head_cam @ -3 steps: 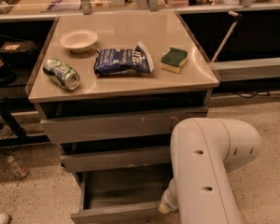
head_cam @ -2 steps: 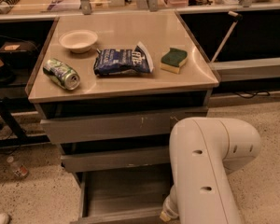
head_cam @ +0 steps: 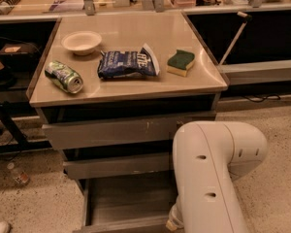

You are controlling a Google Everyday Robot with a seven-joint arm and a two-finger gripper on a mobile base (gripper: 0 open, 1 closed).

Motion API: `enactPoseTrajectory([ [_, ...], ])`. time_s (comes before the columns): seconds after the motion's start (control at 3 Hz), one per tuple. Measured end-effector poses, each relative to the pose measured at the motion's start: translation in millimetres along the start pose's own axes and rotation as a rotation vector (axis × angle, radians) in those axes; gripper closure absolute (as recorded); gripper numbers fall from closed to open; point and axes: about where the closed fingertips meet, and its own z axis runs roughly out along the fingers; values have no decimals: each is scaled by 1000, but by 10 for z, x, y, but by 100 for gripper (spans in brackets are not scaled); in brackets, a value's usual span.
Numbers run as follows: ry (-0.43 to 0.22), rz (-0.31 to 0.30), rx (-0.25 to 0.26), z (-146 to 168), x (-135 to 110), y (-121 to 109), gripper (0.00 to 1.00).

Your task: Open bottom drawer

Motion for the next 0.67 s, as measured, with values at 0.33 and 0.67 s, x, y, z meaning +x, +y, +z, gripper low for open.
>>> enactPoseTrajectory([
  [0.33,9,22,-4,-3,96,109,100],
  [0.67,23,57,-13,-21,306,349,100],
])
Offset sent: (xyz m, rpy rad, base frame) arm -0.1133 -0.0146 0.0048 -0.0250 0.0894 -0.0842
